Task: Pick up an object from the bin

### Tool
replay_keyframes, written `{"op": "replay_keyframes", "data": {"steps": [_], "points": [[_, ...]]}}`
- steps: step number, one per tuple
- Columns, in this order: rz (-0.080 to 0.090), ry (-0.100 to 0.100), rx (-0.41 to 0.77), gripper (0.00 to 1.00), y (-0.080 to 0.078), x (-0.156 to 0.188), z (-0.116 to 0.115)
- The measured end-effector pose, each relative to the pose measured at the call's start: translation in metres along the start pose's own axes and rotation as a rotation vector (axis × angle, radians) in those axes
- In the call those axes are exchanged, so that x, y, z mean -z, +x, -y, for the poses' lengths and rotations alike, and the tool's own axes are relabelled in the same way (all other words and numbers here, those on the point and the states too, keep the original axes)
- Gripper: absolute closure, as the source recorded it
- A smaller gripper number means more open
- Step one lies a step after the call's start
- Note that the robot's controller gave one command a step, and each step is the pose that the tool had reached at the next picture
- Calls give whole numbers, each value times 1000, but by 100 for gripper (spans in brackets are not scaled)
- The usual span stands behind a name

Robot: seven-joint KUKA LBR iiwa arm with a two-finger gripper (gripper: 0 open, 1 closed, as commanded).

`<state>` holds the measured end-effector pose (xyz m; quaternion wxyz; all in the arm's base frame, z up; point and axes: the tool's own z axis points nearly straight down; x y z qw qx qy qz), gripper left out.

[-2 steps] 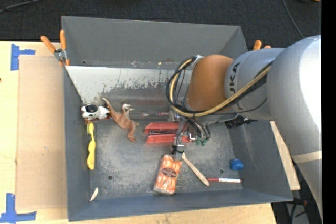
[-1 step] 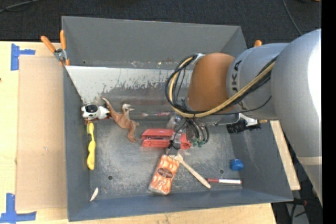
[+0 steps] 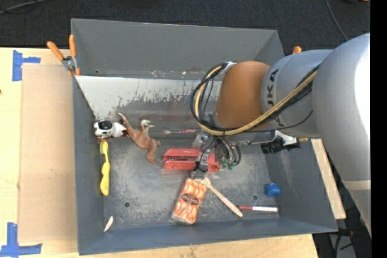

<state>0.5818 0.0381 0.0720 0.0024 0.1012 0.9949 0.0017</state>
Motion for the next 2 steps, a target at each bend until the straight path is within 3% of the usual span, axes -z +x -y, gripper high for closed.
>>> {"op": "replay_keyframes", "data": {"steps": [2], "points": [[-17, 4, 3, 100, 4, 87, 1]]}}
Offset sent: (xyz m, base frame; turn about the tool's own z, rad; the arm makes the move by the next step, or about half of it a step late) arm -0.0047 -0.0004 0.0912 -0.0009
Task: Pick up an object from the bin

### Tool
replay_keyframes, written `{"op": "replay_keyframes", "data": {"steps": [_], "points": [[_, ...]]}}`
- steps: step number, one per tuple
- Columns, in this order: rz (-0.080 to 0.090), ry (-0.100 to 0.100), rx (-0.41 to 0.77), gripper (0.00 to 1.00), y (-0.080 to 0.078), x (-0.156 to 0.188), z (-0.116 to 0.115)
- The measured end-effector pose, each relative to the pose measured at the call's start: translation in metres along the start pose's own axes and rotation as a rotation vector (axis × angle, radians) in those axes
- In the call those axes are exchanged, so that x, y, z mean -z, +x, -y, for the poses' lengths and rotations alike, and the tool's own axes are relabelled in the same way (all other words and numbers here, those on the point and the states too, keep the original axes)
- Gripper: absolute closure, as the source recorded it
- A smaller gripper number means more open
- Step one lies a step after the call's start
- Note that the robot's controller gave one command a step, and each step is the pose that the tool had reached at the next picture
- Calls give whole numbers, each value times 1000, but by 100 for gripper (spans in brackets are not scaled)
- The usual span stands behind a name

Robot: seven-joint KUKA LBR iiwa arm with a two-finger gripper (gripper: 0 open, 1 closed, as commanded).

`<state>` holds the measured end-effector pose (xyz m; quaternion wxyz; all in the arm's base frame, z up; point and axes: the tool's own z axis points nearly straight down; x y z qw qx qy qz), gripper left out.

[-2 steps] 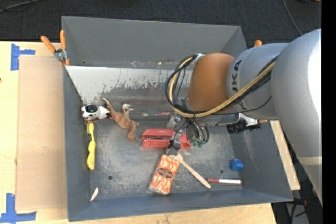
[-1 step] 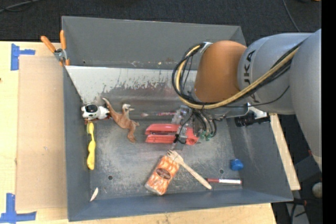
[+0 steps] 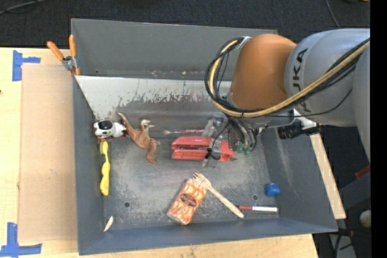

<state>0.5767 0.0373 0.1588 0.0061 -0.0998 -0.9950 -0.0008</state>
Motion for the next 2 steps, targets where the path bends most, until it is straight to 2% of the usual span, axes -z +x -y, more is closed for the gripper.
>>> {"op": "replay_keyframes", "data": {"steps": [1, 2], "points": [[-7, 2, 1, 100, 1, 19, 0], [2, -1, 2, 100, 0, 55, 0]]}}
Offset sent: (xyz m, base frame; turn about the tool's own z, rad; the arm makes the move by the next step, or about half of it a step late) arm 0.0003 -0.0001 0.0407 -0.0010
